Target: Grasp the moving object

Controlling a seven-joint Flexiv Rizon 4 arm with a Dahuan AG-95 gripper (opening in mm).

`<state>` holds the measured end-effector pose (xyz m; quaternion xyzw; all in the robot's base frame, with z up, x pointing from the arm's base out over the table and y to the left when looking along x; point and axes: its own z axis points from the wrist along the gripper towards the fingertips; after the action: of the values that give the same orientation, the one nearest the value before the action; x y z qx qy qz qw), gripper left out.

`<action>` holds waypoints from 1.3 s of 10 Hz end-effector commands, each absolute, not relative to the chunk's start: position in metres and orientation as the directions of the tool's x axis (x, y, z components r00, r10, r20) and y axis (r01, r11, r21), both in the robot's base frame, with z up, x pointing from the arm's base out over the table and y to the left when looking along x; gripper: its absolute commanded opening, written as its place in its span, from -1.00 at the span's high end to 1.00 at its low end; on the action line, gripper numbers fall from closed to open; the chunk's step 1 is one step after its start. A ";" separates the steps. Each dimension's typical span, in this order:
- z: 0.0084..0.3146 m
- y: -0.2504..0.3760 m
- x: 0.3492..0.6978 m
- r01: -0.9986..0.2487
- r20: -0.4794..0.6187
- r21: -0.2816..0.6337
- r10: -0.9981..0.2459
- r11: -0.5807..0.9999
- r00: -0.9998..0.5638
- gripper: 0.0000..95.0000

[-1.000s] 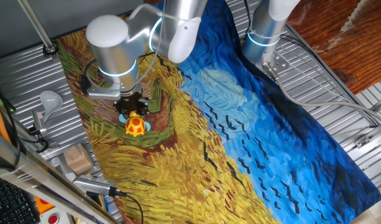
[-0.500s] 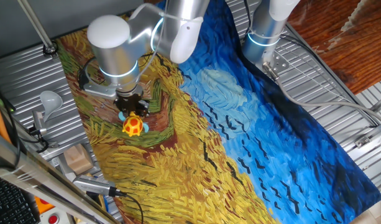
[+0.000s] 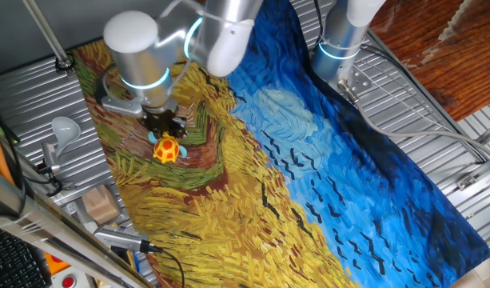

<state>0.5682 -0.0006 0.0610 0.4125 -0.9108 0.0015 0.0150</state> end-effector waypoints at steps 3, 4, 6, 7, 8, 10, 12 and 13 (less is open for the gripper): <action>0.059 -0.062 0.557 -0.802 0.012 0.019 -0.802 0.597 -0.597 1.00; 0.058 -0.068 0.555 -0.805 0.011 0.020 -0.805 0.593 -0.593 1.00; 0.047 -0.078 0.551 -0.802 0.003 0.020 -0.803 0.596 -0.596 1.00; 0.042 -0.079 0.549 -0.801 -0.002 0.024 -0.801 0.598 -0.598 1.00; 0.036 -0.080 0.546 -0.799 -0.008 0.030 -0.799 0.600 -0.601 1.00; 0.030 -0.080 0.542 -0.802 -0.012 0.037 -0.803 0.596 -0.596 1.00; 0.027 -0.080 0.541 -0.801 -0.016 0.039 -0.801 0.598 -0.599 1.00; 0.027 -0.080 0.541 -0.799 -0.017 0.040 -0.800 0.599 -0.600 1.00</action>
<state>0.5406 -0.0803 0.0276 0.4480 -0.8937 -0.0225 0.0008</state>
